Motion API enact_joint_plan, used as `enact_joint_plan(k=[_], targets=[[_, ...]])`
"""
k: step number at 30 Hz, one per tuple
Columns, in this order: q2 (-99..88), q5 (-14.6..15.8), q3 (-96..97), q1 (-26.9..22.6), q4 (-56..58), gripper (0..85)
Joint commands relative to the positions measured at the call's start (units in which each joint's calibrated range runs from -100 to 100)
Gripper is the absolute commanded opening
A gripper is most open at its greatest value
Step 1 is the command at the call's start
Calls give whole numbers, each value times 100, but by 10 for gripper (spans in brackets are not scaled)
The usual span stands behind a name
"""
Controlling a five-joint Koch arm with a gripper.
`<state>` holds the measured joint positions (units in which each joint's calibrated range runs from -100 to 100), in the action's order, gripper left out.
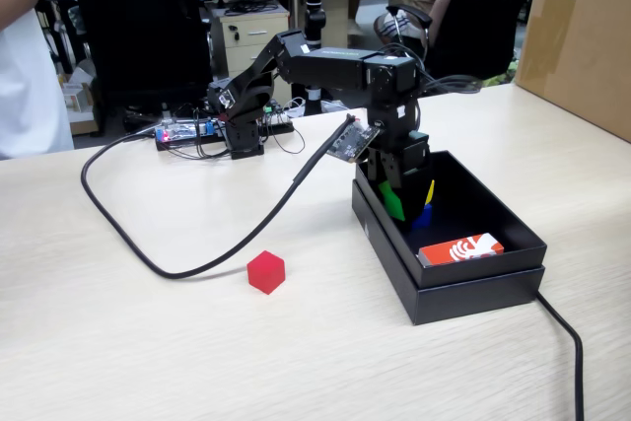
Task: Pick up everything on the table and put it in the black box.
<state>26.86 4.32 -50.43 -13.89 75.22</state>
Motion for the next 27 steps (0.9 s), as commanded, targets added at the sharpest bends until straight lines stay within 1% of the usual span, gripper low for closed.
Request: enact_joint_plan(k=[1, 4, 6, 9, 11, 16, 20, 22, 24, 27], targets=[[-156, 20, -79, 39, 24, 142], [-236, 29, 66, 39, 24, 243], [-489, 59, 75, 39, 24, 281], [-925, 83, 30, 44, 16, 285], [-1338, 78, 57, 59, 24, 340], [-2703, 44, 284, 176, 16, 340], [-3633, -137, 628, 396, 16, 350], [-3897, -283, 755, 571, 16, 351], [-4023, -444, 882, 772, 16, 387], [-4034, -654, 1063, 1060, 16, 394]])
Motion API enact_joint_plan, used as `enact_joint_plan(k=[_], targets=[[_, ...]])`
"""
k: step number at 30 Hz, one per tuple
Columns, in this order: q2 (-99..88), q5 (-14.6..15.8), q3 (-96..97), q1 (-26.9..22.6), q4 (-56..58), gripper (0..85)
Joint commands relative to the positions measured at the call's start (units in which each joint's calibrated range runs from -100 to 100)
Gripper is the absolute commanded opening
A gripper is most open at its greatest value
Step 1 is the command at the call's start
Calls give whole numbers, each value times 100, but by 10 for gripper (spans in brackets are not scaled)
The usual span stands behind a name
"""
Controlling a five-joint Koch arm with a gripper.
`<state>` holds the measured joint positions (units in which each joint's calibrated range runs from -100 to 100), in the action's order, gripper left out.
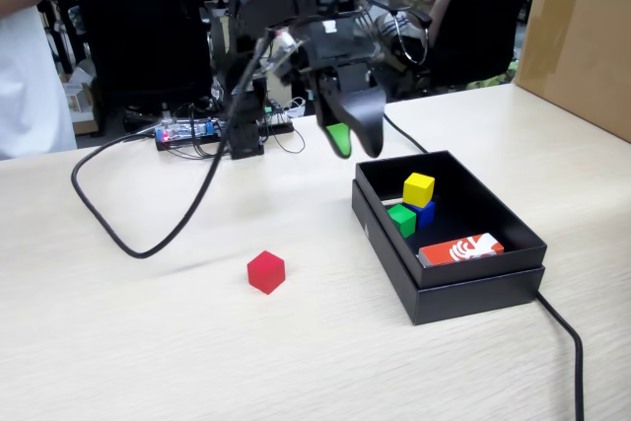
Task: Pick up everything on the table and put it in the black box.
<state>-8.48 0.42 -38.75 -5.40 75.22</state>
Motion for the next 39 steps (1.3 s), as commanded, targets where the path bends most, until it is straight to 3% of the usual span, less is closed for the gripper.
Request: enact_joint_plan(k=[1, 4, 11, 27, 29, 30, 33, 36, 39], targets=[[-489, -322, -33, 298, 7, 406], [-7, -474, 112, 611, -10, 453], [1198, -532, 76, 923, -175, 465], [3504, -679, -1039, 1074, -235, 445], [3608, -654, -1066, 1011, -235, 395], [3665, -635, -1066, 991, -235, 316], [3791, -606, -1193, 987, -235, 184], [3791, -571, -1275, 987, -235, 102], [3435, -557, -1148, 982, -235, 90]])
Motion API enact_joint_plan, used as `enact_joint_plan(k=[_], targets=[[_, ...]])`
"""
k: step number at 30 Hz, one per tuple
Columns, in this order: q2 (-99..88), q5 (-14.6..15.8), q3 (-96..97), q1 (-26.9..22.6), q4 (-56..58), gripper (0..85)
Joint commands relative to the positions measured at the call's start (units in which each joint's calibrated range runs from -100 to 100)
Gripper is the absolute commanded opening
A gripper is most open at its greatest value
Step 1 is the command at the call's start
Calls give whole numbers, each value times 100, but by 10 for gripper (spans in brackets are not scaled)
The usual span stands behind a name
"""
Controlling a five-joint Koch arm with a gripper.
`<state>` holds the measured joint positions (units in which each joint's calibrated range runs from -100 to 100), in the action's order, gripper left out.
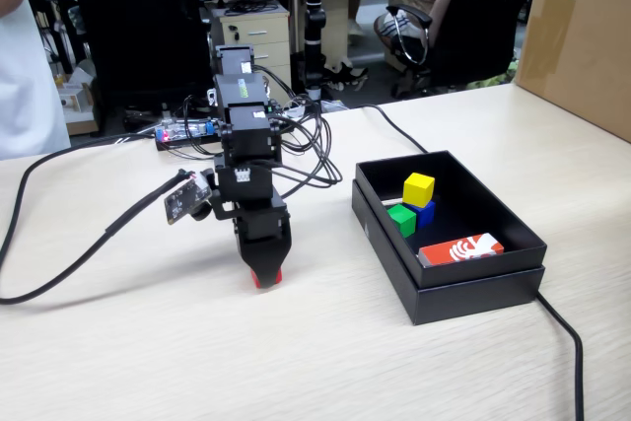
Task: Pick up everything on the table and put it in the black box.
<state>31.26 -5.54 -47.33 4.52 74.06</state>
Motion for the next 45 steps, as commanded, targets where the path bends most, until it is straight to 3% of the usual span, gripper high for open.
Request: enact_joint_plan(k=[1, 5, 11, 18, 32, 36, 42, 45], targets=[[-791, 39, -190, -20, -119, 90], [-2214, 59, 191, -215, -119, 90], [-3602, 239, 173, -923, -119, 90], [-2753, 679, -208, -1626, -119, 92], [-1181, 1006, -344, -1861, -119, 105], [-1503, 1016, -45, -1856, -102, 283], [-4222, 1006, 898, -1729, -93, 303], [-6815, 987, 1759, -1499, -93, 382]])
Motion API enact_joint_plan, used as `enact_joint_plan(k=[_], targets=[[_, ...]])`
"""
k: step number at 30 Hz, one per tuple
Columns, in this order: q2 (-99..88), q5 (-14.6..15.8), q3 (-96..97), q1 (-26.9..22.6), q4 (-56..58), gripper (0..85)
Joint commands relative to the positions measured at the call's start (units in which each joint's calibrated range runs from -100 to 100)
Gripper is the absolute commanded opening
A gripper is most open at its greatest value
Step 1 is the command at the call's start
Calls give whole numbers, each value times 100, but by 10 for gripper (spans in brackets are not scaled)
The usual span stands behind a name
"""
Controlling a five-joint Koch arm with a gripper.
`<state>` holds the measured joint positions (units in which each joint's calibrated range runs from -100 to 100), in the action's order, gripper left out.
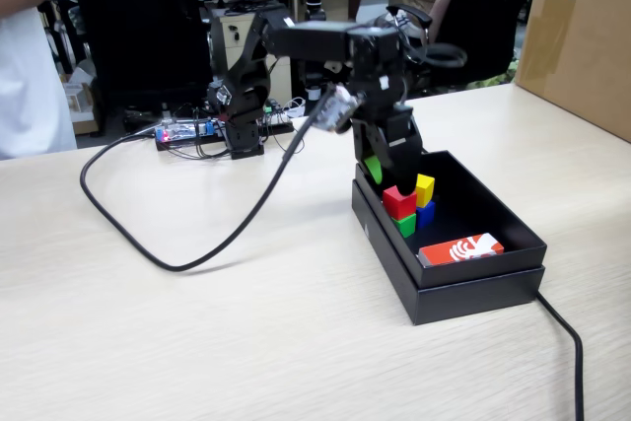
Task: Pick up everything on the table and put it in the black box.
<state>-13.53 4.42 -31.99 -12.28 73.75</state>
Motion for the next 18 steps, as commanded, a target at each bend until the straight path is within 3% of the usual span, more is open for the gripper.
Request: enact_joint_plan(k=[1, 10, 18], targets=[[-2910, -49, 443, 264, -62, 383], [-6547, -386, 3888, 1094, -295, 509], [-8280, -464, 6880, 1348, -2256, 481]])
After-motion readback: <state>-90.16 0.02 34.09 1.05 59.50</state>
